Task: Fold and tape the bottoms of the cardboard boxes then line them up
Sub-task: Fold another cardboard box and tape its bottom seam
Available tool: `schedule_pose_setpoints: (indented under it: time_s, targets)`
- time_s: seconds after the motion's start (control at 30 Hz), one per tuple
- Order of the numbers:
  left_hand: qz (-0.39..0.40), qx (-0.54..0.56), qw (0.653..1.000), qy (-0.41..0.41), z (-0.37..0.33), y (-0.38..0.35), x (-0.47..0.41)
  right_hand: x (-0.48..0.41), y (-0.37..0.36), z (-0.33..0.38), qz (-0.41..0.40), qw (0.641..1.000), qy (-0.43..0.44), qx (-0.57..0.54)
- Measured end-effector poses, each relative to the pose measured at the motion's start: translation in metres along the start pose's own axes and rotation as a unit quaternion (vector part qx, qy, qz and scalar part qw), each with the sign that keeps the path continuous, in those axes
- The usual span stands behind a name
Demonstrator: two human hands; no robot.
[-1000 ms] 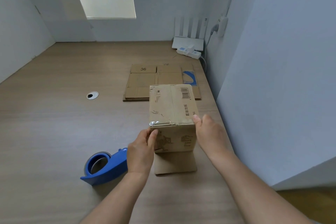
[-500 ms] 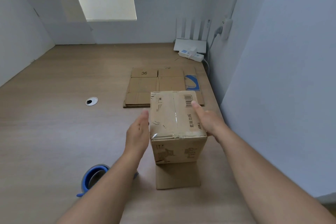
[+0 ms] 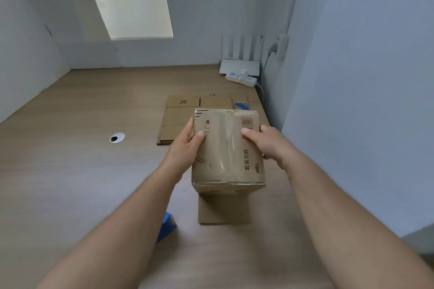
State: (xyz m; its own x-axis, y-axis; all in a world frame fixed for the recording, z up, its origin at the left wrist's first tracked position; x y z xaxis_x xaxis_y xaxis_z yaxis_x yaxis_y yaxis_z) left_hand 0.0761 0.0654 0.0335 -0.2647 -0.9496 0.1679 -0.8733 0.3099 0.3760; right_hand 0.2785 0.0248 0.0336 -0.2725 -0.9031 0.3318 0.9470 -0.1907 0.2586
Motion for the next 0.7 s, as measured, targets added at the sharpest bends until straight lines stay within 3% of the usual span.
schedule_pose_setpoints:
  time_s: [0.1,0.23,0.37,0.47,0.63,0.7]
  targets:
    - [-0.007,0.039,0.998,-0.055,-0.014,0.009,0.014,0.016,0.018,0.017,-0.001,0.995,0.104,-0.003]
    - [0.005,0.06,0.995,-0.083,-0.017,0.012,0.044,0.04,0.015,0.002,0.024,0.985,0.166,0.043]
    - [0.021,0.003,0.998,0.055,0.034,-0.004,0.073,0.058,0.014,-0.055,0.021,0.998,0.056,-0.026]
    - [0.007,-0.078,0.995,0.063,0.054,-0.012,0.089,0.066,0.014,-0.078,0.001,0.998,-0.025,-0.051]
    - [0.006,-0.023,0.988,0.15,0.076,-0.018,0.108,0.081,0.008,-0.096,0.016,0.993,-0.117,-0.011]
    - [0.012,-0.01,0.984,0.176,0.079,-0.019,0.11,0.084,0.007,-0.099,0.007,0.993,-0.116,0.008]
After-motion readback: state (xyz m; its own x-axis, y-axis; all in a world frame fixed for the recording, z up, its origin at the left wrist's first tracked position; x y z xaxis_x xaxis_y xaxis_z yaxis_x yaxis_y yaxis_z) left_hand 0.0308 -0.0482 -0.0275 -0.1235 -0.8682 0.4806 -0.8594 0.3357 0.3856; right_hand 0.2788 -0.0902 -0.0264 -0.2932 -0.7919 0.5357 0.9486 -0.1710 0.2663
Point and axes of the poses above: each hand's wrist, its own x-axis away from the middle knuckle, its own y-axis out of the back of the hand, z = x × y, the point moved 10 cm from there along -x, towards the middle knuckle, and after that the axes turned 12 degrees about -x, right-handed, at the moved point
